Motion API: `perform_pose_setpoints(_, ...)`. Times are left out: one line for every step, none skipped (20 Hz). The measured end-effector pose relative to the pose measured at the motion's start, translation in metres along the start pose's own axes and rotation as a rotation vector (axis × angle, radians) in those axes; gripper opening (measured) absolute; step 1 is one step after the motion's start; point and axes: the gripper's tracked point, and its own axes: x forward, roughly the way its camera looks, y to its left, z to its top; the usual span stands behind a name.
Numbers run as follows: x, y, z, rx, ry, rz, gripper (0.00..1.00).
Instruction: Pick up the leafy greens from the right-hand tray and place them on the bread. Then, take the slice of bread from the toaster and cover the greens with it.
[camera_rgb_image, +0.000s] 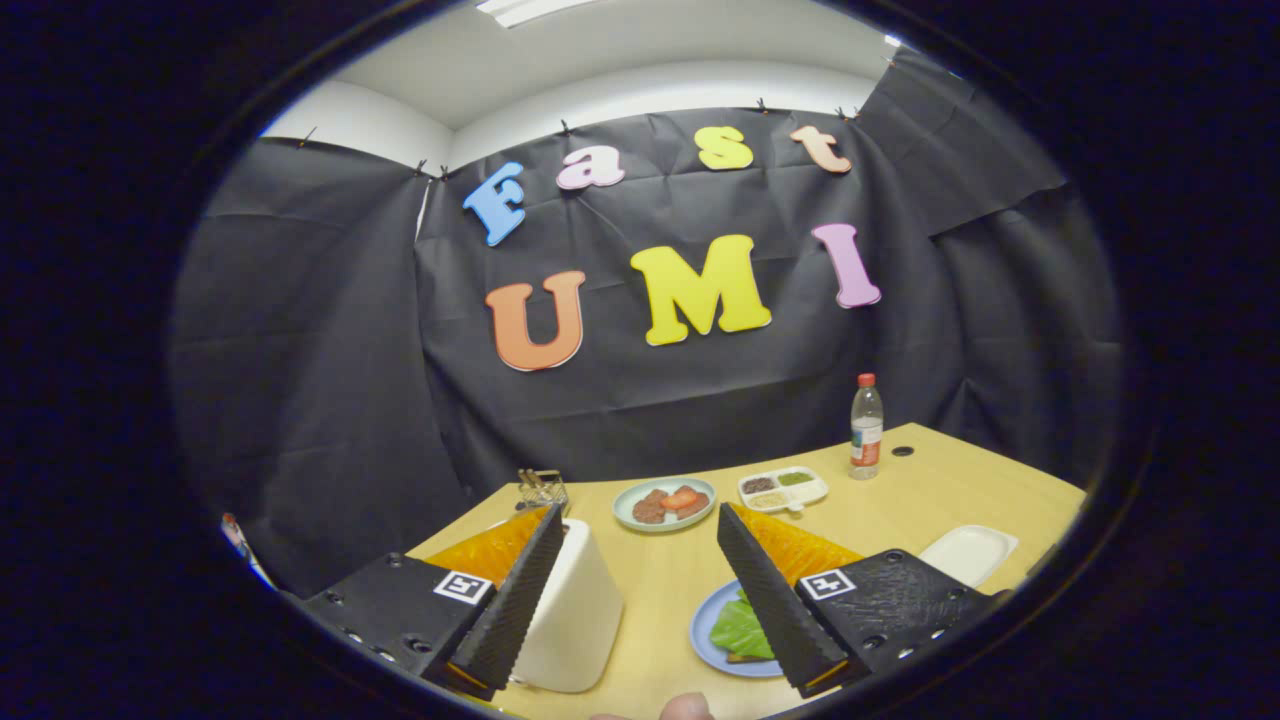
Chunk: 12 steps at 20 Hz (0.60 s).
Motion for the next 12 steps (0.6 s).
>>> perform_pose_setpoints(0.005, 0.015, -0.003, -0.001, 0.014, 0.011, 0.96)
perform_pose_setpoints(0.009, 0.026, -0.007, -0.006, 0.028, 0.016, 0.95)
perform_pose_setpoints(0.015, 0.035, -0.012, -0.011, 0.039, 0.016, 0.95)
perform_pose_setpoints(0.021, 0.042, -0.016, -0.015, 0.053, 0.009, 0.96)
perform_pose_setpoints(0.025, 0.050, -0.020, -0.022, 0.065, 0.008, 0.96)
perform_pose_setpoints(0.032, 0.058, -0.026, -0.030, 0.074, 0.007, 0.96)
perform_pose_setpoints(0.037, 0.063, -0.030, -0.042, 0.081, 0.001, 0.96)
perform_pose_setpoints(0.042, 0.067, -0.038, -0.053, 0.095, -0.002, 0.96)
perform_pose_setpoints(0.047, 0.071, -0.044, -0.054, 0.112, -0.003, 0.95)
perform_pose_setpoints(0.052, 0.073, -0.049, -0.051, 0.120, -0.014, 0.95)
perform_pose_setpoints(0.059, 0.073, -0.052, -0.052, 0.126, -0.026, 0.91)
perform_pose_setpoints(0.063, 0.073, -0.054, -0.059, 0.133, -0.041, 0.86)
